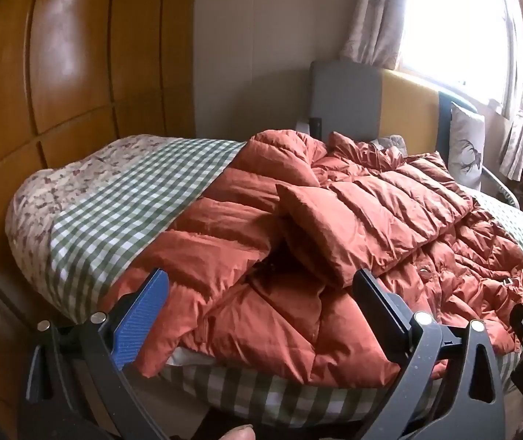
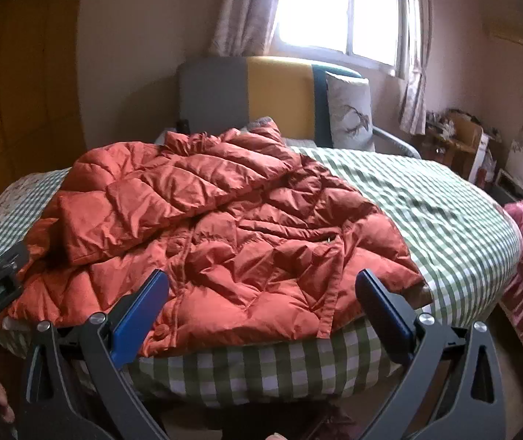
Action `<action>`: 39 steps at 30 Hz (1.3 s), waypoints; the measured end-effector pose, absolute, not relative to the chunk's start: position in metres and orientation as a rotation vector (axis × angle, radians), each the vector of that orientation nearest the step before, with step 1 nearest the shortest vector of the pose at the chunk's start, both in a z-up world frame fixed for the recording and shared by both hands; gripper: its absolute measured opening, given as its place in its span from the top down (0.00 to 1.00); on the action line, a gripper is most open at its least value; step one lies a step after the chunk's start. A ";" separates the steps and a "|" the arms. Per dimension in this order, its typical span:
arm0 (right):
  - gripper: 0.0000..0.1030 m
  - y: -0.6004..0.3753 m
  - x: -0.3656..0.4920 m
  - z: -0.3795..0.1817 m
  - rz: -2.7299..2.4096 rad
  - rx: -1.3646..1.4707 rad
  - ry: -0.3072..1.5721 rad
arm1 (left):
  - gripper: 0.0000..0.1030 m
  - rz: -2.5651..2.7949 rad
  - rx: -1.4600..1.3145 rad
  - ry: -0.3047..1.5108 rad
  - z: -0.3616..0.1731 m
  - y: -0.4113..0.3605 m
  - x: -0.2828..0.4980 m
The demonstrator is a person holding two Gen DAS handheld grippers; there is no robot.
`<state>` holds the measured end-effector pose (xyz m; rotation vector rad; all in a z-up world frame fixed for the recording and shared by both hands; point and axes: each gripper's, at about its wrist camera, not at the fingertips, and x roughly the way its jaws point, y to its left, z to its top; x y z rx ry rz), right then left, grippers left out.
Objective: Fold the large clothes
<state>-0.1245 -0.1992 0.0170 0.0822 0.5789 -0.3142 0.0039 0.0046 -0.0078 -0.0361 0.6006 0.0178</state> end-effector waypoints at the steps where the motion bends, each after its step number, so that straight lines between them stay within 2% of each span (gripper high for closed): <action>1: 0.02 -0.199 -0.126 0.018 -0.306 0.083 0.575 | 0.04 0.017 -0.036 0.601 -0.008 0.004 0.004; 19: 0.02 -0.184 -0.144 0.007 -0.164 0.052 0.602 | 0.04 0.001 -0.040 0.615 -0.013 0.002 0.005; 39: 0.02 -0.195 -0.127 0.009 -0.162 0.065 0.589 | 0.04 -0.001 -0.038 0.646 -0.024 0.005 0.008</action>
